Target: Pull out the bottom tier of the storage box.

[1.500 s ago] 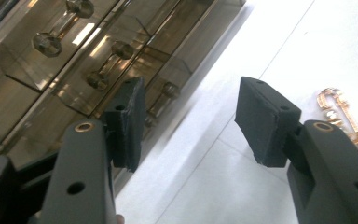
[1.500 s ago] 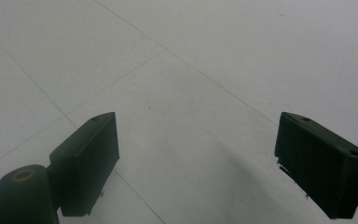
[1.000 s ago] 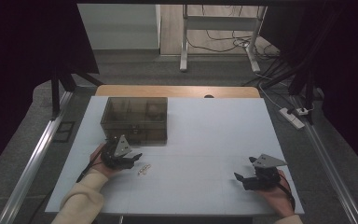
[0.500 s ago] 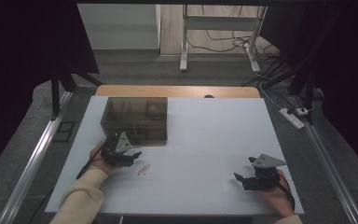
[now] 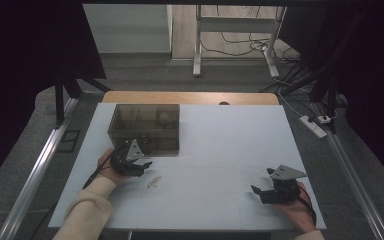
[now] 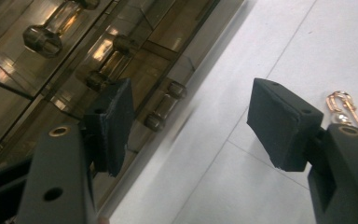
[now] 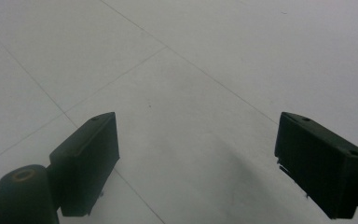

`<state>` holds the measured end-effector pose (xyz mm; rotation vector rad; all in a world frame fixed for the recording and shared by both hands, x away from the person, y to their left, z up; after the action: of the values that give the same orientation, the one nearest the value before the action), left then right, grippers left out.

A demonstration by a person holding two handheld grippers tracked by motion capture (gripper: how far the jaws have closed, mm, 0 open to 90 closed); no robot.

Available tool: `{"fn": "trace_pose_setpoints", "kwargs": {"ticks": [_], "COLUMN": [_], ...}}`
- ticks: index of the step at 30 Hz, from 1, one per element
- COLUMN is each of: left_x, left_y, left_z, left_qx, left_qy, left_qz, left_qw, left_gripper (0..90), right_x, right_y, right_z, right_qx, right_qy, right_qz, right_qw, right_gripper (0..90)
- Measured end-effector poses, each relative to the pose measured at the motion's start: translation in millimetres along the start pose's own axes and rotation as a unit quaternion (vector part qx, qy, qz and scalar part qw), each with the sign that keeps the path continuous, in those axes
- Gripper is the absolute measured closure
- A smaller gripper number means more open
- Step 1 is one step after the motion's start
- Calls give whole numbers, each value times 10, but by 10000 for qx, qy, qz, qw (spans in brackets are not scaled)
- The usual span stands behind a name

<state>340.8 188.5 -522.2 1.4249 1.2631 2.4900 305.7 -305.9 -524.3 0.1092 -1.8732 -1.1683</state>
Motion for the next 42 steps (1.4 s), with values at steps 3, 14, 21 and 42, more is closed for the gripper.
{"fn": "trace_pose_setpoints", "kwargs": {"ticks": [3, 14, 21, 42], "left_x": [-12, -67, -121, -221], "left_y": [-2, -32, -55, -20], "left_z": [18, 72, 97, 62], "left_qx": [9, -3, -1, -276], "left_qy": [20, 72, 20, 149], "left_qz": [21, 15, 62, 111], "left_qw": [10000, 10000, 10000, 9994], "left_gripper": [325, 337, 358, 390], "right_x": [2, -2, -2, 7], "right_y": [2, 2, 1, 4], "right_z": [2, 3, 1, 2], "right_qx": [13, 22, 15, 28], "right_qy": [-6, -6, -7, -14], "right_qz": [0, 15, 9, -7], "right_qw": [10000, 10000, 10000, 10000], "right_gripper": [137, 136, 136, 136]}}
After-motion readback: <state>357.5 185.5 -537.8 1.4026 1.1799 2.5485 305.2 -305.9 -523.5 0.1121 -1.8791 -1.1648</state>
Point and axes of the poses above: each handheld gripper's, and its own axes: x roughly backward along the jaws, y roughly out of its top, z roughly to its left, the point moved 1 cm from there along -x, roughly forward along the jaws, and after that the axes turned 2 degrees about x, right-handed, at the moved point
